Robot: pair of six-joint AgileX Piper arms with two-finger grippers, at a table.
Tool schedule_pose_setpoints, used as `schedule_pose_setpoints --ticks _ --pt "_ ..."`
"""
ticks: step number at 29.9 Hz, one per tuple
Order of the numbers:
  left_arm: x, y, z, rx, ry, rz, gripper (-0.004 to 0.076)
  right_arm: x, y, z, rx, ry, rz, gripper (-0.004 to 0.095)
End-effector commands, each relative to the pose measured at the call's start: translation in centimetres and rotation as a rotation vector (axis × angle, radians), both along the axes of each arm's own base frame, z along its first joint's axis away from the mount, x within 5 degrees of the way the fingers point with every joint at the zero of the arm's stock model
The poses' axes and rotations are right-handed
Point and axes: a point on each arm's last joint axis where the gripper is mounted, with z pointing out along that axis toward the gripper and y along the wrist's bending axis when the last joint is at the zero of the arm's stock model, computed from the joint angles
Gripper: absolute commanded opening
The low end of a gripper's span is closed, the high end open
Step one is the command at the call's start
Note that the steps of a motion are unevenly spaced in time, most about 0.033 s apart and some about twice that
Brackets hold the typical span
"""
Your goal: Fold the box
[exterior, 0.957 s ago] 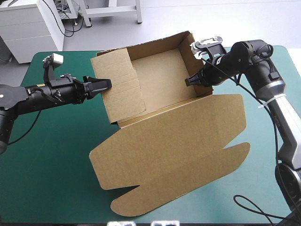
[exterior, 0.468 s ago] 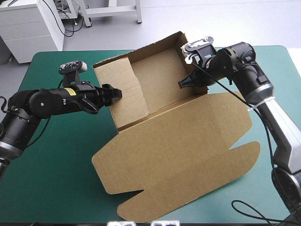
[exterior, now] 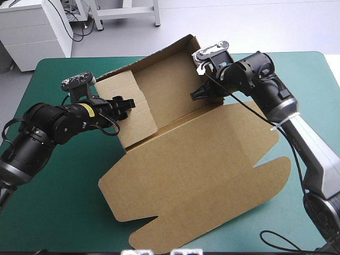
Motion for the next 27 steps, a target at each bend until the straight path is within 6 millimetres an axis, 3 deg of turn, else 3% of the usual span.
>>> schedule_pose_setpoints --ticks 1,15,17,20,23,27 --pt "-0.4 -0.2 1.0 -0.087 -0.059 0.074 0.0468 -1.5 0.3 3.8 0.176 -0.137 0.014 -0.0008" --pt "1.5 -1.4 -0.5 -0.125 -0.039 0.145 0.0433 -1.3 0.1 4.3 0.172 -0.192 -0.004 -0.0008" --pt "1.5 -1.4 -0.5 -0.12 -0.05 0.144 0.0393 -1.3 0.0 4.3 0.165 -0.197 -0.006 -0.0008" --pt "1.6 -1.1 -0.5 -0.082 -0.068 0.146 0.0252 -1.2 0.0 4.4 0.159 -0.205 -0.008 -0.0008" --pt "1.7 -0.9 -0.5 -0.041 -0.08 0.151 -0.0011 -1.2 -0.1 4.4 0.144 -0.214 -0.011 -0.0008" --pt "1.8 -0.8 -0.5 -0.022 -0.09 0.15 -0.0008 -1.2 -0.2 4.3 0.145 -0.207 -0.016 -0.0007"
